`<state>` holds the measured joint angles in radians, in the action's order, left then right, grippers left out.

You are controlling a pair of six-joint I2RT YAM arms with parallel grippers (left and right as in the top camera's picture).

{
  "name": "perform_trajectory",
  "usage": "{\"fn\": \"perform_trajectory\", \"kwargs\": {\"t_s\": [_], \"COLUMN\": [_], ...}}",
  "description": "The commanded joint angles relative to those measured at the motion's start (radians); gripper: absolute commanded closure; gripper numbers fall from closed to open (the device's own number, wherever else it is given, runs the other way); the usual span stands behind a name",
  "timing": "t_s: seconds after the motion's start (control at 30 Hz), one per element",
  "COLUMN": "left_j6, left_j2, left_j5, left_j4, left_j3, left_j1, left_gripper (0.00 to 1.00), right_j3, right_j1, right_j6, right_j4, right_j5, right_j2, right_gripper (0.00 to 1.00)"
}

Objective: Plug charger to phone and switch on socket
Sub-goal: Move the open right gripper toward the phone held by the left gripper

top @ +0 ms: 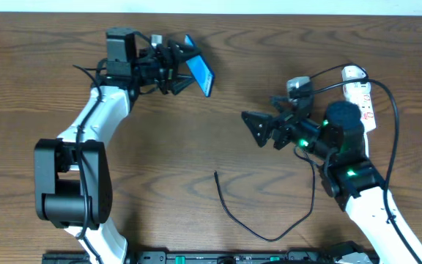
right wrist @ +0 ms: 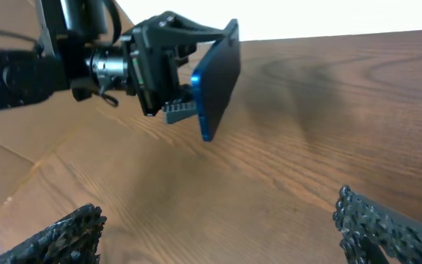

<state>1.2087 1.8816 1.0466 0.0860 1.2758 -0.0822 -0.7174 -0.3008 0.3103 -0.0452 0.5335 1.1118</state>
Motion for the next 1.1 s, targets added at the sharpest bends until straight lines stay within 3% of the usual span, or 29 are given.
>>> {"fn": "perform_trajectory", "kwargs": {"t_s": [0.0, 0.37, 0.7, 1.07], "left_j6": [0.027, 0.027, 0.027, 0.027], "left_j2": [-0.038, -0.038, -0.038, -0.038], "left_j5": [-0.012, -0.050, -0.092, -0.125], "left_j4": [0.010, 0.010, 0.010, 0.014], "left_j3": [0.035, 0.035, 0.035, 0.035], "left_j1": [-0.037, -0.093, -0.093, -0.093], "left_gripper": [0.93, 0.93, 0.92, 0.93], "right_j3": [-0.018, -0.018, -0.019, -0.019], "right_j1": [-0.049, -0.081, -0.154, -0.160], "right_j6": [-0.086, -0.066, -0.001, -0.004], "right_j4": [0.030, 0.025, -0.239, -0.315], "right_j5": [-0.106, -0.225, -0.229, -0.266], "right_j2": [0.002, 0.060, 0.254, 0.282], "right_gripper": [0.01, 0.01, 0.01, 0.01]}}
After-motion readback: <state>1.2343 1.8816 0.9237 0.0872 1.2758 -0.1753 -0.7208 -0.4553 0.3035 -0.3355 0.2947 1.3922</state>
